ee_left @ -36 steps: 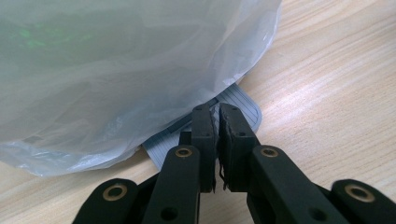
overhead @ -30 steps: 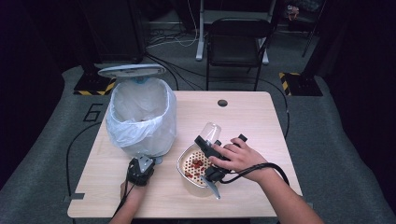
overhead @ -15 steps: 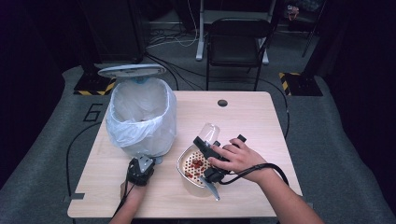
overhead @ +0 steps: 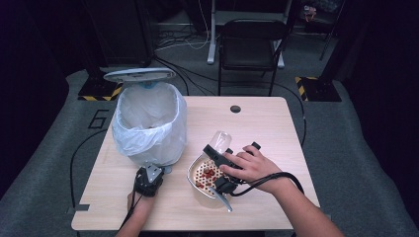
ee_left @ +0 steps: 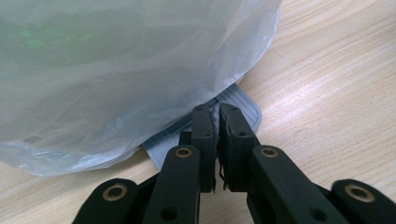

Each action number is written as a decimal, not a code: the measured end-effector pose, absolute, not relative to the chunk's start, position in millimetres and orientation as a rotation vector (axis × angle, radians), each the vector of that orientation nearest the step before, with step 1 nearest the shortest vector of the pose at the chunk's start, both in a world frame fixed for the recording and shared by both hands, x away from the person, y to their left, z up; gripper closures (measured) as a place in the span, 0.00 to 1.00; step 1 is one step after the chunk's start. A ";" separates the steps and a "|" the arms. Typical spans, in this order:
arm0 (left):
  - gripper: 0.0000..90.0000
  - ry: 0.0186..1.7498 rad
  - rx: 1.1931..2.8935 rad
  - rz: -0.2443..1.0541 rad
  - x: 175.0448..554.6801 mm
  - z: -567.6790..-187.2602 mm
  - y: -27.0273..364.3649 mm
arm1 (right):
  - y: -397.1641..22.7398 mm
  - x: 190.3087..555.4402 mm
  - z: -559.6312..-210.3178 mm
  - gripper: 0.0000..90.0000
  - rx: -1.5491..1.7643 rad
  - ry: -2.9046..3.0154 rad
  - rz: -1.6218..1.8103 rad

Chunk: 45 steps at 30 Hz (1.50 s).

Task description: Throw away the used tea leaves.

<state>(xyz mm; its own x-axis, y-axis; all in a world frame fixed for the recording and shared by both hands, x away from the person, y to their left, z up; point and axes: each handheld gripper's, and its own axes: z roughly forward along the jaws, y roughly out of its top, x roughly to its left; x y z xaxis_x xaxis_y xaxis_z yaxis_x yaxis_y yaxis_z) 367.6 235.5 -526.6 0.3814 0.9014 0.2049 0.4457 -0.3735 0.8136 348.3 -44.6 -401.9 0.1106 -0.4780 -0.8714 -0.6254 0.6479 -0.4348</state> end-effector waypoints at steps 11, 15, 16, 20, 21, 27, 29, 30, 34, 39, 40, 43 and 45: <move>0.94 1.153 1.975 0.861 367.7 -527.0 236.0 | -44.6 352.1 -367.4 0.52 -0.836 1.724 0.350; 0.94 1.160 1.962 0.851 367.6 -527.7 235.2 | -46.3 355.7 -361.6 0.52 -0.773 1.777 0.435; 0.94 1.160 1.961 0.851 367.7 -527.7 235.2 | -47.7 358.8 -358.4 0.52 -0.735 1.809 0.480; 0.94 1.160 1.960 0.852 367.7 -527.7 235.2 | -51.3 365.7 -353.8 0.52 -0.648 1.881 0.551; 0.94 1.160 1.960 0.850 367.6 -527.7 235.2 | -53.2 369.1 -352.1 0.51 -0.603 1.909 0.582; 0.94 1.160 1.962 0.851 367.6 -527.6 235.3 | -64.7 388.0 -345.3 0.52 -0.314 2.106 0.836; 0.94 1.163 1.960 0.845 367.4 -527.8 234.9 | -68.2 394.4 -344.5 0.52 -0.235 2.150 0.895; 0.94 1.159 1.964 0.854 367.6 -527.6 235.3 | -70.0 398.0 -343.8 0.52 -0.191 2.173 0.924; 0.94 1.160 1.963 0.851 367.6 -527.6 235.3 | -75.7 408.7 -343.5 0.52 -0.038 2.254 1.049; 0.94 1.160 1.963 0.852 367.7 -527.6 235.4 | -81.6 418.9 -342.2 0.51 0.159 2.348 1.223; 0.94 1.161 1.961 0.850 367.6 -527.7 235.2 | -82.7 420.6 -341.5 0.51 0.191 2.359 1.256; 0.94 1.159 1.963 0.851 367.7 -527.5 235.5 | -85.0 424.5 -340.0 0.51 0.286 2.389 1.368; 0.94 1.160 1.963 0.851 367.7 -527.6 235.4 | -86.0 426.6 -339.5 0.50 0.324 2.397 1.433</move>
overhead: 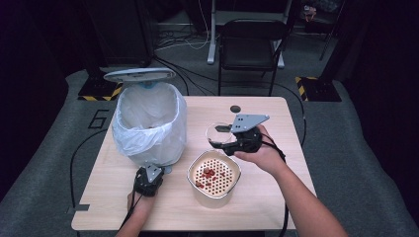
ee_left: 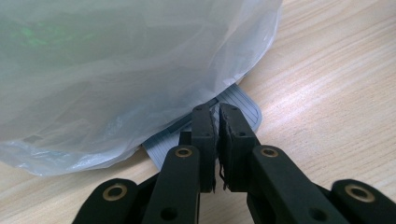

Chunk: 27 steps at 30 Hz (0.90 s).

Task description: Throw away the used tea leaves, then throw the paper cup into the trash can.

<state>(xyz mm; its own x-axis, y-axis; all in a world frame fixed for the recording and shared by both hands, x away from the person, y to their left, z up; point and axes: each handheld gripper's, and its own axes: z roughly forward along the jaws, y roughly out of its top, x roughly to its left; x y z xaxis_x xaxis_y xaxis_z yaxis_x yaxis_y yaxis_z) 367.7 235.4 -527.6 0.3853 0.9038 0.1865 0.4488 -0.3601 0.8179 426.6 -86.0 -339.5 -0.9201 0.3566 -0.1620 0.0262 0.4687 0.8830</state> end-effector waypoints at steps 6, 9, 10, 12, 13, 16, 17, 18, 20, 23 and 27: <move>0.94 1.159 1.964 0.852 367.7 -527.5 235.5 | -86.3 429.9 -337.8 0.46 0.417 2.418 1.513; 0.94 1.160 1.969 0.845 367.7 -527.1 235.8 | -85.5 430.8 -337.4 0.46 0.451 2.421 1.536; 0.94 1.160 1.968 0.845 367.7 -527.1 235.8 | -85.0 430.9 -337.0 0.46 0.460 2.419 1.536; 0.94 1.161 1.967 0.844 367.6 -527.2 235.7 | -84.4 431.1 -336.1 0.46 0.465 2.423 1.537; 0.94 1.161 1.967 0.844 367.7 -527.2 235.7 | -82.5 430.7 -334.9 0.46 0.488 2.422 1.538; 0.94 1.161 1.967 0.844 367.7 -527.2 235.7 | -80.8 430.8 -332.6 0.46 0.494 2.428 1.530; 0.94 1.161 1.966 0.844 367.7 -527.2 235.7 | -79.3 430.5 -331.2 0.46 0.510 2.426 1.532; 0.94 1.162 1.965 0.843 367.7 -527.2 235.7 | -78.2 430.7 -329.4 0.46 0.504 2.426 1.530; 0.94 1.161 1.965 0.844 367.7 -527.2 235.8 | -75.0 430.5 -325.0 0.47 0.517 2.423 1.535; 0.94 1.165 1.965 0.833 367.5 -527.3 235.6 | -69.4 431.7 -317.5 0.47 0.511 2.412 1.540; 0.94 1.165 1.956 0.833 367.7 -527.8 235.7 | -59.0 432.8 -307.8 0.47 0.501 2.407 1.525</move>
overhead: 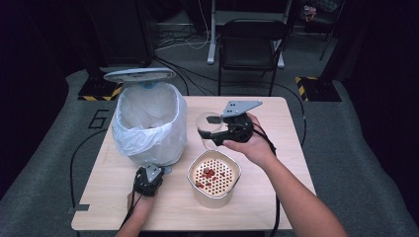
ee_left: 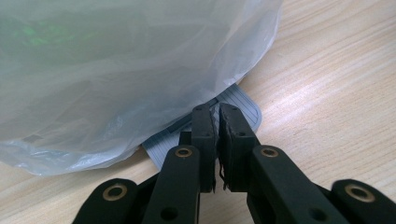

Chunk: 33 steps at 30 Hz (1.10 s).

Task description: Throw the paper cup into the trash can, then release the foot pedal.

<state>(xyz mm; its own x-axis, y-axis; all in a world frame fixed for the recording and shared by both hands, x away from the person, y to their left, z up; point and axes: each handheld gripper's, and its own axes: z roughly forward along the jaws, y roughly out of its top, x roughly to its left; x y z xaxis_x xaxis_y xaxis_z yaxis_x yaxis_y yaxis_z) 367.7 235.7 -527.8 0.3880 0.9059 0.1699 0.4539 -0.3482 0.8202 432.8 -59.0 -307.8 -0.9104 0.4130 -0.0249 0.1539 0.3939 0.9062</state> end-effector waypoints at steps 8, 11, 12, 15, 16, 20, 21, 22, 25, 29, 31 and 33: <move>0.94 1.166 1.943 0.834 368.3 -528.3 235.3 | -38.3 441.9 -288.3 0.47 0.511 2.373 1.499; 0.94 1.169 1.939 0.828 368.3 -528.4 235.1 | -30.8 444.3 -280.3 0.47 0.510 2.365 1.507; 0.94 1.170 1.937 0.827 368.3 -528.5 235.0 | -28.4 444.9 -277.7 0.47 0.518 2.361 1.517; 0.94 1.153 1.960 0.853 368.7 -527.3 236.8 | -22.3 447.2 -270.4 0.47 0.521 2.353 1.509; 0.94 1.153 1.961 0.861 368.7 -527.1 237.1 | -19.9 447.2 -267.9 0.47 0.530 2.354 1.508; 0.94 1.154 1.967 0.848 368.6 -526.7 237.1 | -12.2 449.4 -259.3 0.47 0.526 2.349 1.515; 0.94 1.154 1.971 0.843 368.5 -526.4 237.3 | -10.0 449.7 -257.5 0.47 0.527 2.346 1.513; 0.94 1.154 1.972 0.841 368.5 -526.3 237.4 | -6.0 451.2 -254.6 0.48 0.523 2.348 1.517; 0.94 1.154 1.972 0.851 368.5 -526.1 237.6 | -1.7 453.0 -252.6 0.48 0.519 2.350 1.519; 0.94 1.157 1.973 0.850 368.4 -526.0 237.5 | 9.5 457.3 -249.2 0.47 0.505 2.347 1.519; 0.94 1.157 1.972 0.850 368.4 -526.0 237.5 | 16.4 459.1 -247.0 0.47 0.509 2.350 1.535; 0.94 1.155 1.978 0.846 368.4 -525.7 237.8 | 24.2 461.2 -245.3 0.47 0.507 2.354 1.539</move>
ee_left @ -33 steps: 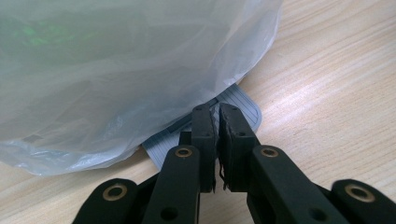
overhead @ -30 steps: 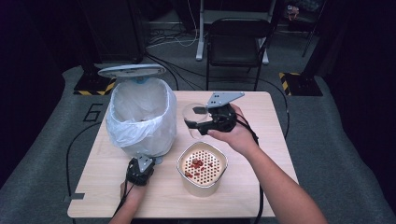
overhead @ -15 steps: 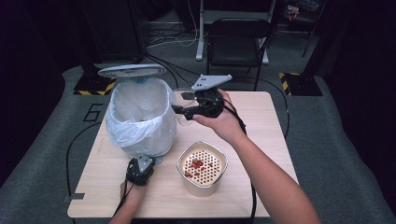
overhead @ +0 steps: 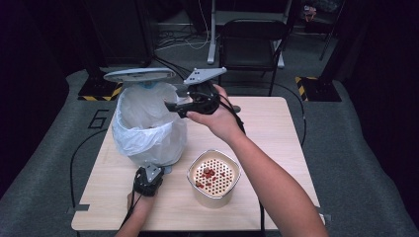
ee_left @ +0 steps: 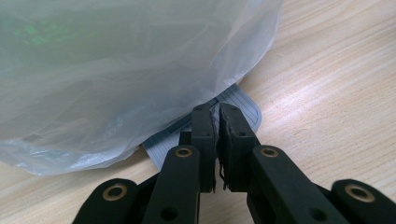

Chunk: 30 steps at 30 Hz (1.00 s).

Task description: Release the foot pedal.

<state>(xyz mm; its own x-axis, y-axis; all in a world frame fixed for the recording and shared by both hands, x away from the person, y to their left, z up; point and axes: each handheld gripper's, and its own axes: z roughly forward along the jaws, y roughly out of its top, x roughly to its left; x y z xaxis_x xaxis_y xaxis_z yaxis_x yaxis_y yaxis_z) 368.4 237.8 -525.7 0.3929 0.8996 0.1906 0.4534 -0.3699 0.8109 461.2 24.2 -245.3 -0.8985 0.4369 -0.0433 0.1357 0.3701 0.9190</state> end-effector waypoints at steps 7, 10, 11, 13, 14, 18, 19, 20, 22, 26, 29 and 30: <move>0.94 1.158 1.970 0.848 368.5 -526.1 237.7 | 56.7 471.5 -251.4 0.47 0.522 2.369 1.522; 0.94 1.158 1.970 0.849 368.5 -526.0 237.7 | 69.7 476.6 -257.4 0.47 0.540 2.375 1.518; 0.94 1.159 1.974 0.844 368.5 -525.7 237.8 | 73.0 477.9 -259.1 0.47 0.545 2.376 1.517; 0.94 1.157 1.970 0.837 368.6 -526.3 237.4 | 78.9 480.5 -262.4 0.47 0.558 2.375 1.514; 0.94 1.159 1.973 0.835 368.4 -526.1 237.4 | 81.9 481.6 -264.3 0.47 0.567 2.375 1.510; 0.94 1.157 1.974 0.835 368.4 -526.1 237.3 | 88.3 484.0 -267.9 0.47 0.582 2.362 1.500; 0.94 1.158 1.971 0.840 368.4 -526.3 237.1 | 89.1 484.5 -268.2 0.46 0.585 2.354 1.499; 0.94 1.158 1.971 0.841 368.4 -526.3 237.1 | 89.7 484.9 -268.5 0.46 0.590 2.354 1.501; 0.94 1.157 1.972 0.840 368.4 -526.3 237.1 | 91.1 485.3 -268.9 0.47 0.603 2.341 1.496; 0.94 1.158 1.978 0.838 368.3 -525.9 237.3 | 95.6 485.6 -271.8 0.46 0.620 2.326 1.466; 0.94 1.157 1.969 0.839 368.5 -526.4 237.2 | 98.9 485.1 -273.6 0.30 0.655 2.263 1.506; 0.94 1.157 1.969 0.839 368.5 -526.4 237.2 | 100.2 485.1 -274.0 0.20 0.674 2.249 1.524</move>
